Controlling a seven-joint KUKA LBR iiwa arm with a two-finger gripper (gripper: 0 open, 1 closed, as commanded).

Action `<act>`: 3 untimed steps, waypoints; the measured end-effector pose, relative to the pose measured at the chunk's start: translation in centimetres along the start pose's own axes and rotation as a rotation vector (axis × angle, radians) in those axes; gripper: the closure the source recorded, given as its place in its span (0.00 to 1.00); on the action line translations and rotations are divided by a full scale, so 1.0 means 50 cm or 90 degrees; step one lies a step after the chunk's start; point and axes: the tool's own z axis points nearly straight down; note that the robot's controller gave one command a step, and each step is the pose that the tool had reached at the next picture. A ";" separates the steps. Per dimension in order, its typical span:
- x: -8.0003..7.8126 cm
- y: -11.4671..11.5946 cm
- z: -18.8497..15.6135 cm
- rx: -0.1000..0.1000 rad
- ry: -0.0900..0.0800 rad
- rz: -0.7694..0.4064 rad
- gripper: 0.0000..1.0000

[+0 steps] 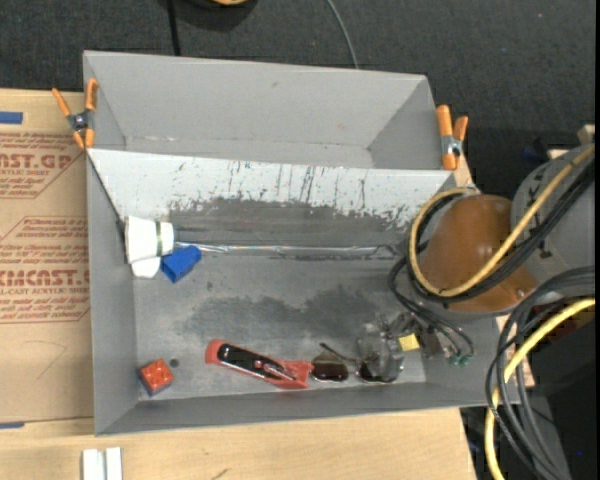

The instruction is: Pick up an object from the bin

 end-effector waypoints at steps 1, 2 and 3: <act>-0.028 0.003 -0.072 0.003 -0.008 -0.073 1.00; -0.035 -0.027 -0.094 0.000 -0.002 -0.134 1.00; -0.028 -0.031 -0.143 0.000 -0.006 0.064 1.00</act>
Offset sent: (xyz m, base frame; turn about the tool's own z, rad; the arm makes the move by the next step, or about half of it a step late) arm 0.0329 -0.0381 0.0934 0.1848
